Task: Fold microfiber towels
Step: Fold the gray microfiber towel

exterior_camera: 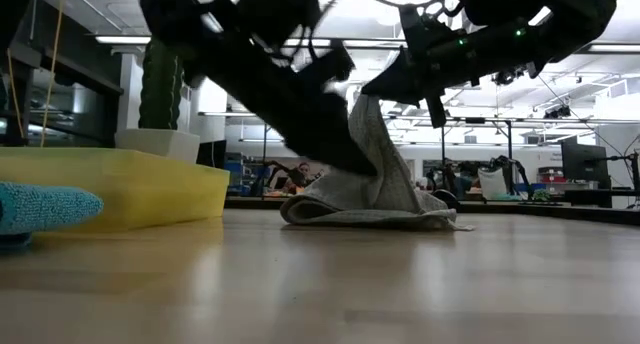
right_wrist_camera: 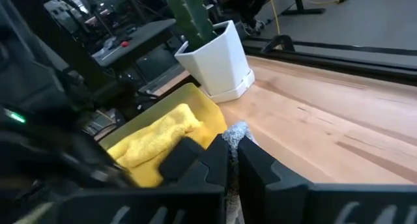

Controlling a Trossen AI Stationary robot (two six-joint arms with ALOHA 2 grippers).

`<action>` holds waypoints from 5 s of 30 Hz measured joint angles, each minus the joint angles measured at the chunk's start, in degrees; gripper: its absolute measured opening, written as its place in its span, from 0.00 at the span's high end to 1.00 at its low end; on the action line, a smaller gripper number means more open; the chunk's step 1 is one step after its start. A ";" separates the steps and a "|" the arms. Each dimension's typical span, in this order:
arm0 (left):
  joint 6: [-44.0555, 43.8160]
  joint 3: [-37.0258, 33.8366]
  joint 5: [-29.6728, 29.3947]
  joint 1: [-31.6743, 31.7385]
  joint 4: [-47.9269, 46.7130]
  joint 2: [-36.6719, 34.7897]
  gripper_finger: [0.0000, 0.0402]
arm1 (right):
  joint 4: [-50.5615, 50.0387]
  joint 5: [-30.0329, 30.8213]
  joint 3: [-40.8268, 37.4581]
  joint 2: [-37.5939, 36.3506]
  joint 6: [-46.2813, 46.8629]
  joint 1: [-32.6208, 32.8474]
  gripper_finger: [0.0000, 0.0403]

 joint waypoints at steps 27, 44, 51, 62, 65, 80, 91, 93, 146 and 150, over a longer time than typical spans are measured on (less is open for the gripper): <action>-1.13 2.70 -1.77 1.50 0.77 5.30 0.97 | 2.15 -1.88 0.00 -0.02 -0.74 0.13 1.00; -1.20 2.66 0.59 1.54 -15.39 -2.88 1.00 | -6.72 5.69 0.01 -0.07 -8.24 0.15 0.66; -1.20 2.68 0.50 1.92 -15.49 -2.88 1.00 | -8.76 14.92 0.01 -0.75 -10.59 0.16 0.50; -1.20 2.67 -0.33 1.98 -16.34 -2.88 1.00 | -29.51 -9.17 0.03 -8.70 -5.24 5.91 0.48; -1.20 2.66 -0.33 1.98 -16.32 -2.88 1.00 | -36.79 -7.33 0.03 -7.68 0.88 7.58 0.48; -1.22 2.65 -0.33 1.98 -16.32 -2.88 1.00 | -28.74 -14.67 0.01 7.36 4.42 1.35 0.48; -1.22 2.65 -0.33 1.98 -16.27 -2.88 1.00 | -24.67 -17.18 -0.01 8.40 4.06 0.63 0.51; -1.29 2.65 -0.33 1.98 -16.28 -2.88 1.00 | -24.78 -17.03 -0.01 9.10 4.20 0.61 0.54; 8.84 29.54 -10.93 15.25 -47.92 -32.40 1.00 | -115.34 14.97 48.45 -18.60 -7.31 1.97 1.00; 9.31 29.55 -10.91 17.08 -48.01 -32.29 1.00 | -123.23 18.90 49.52 -18.57 -3.33 1.97 1.00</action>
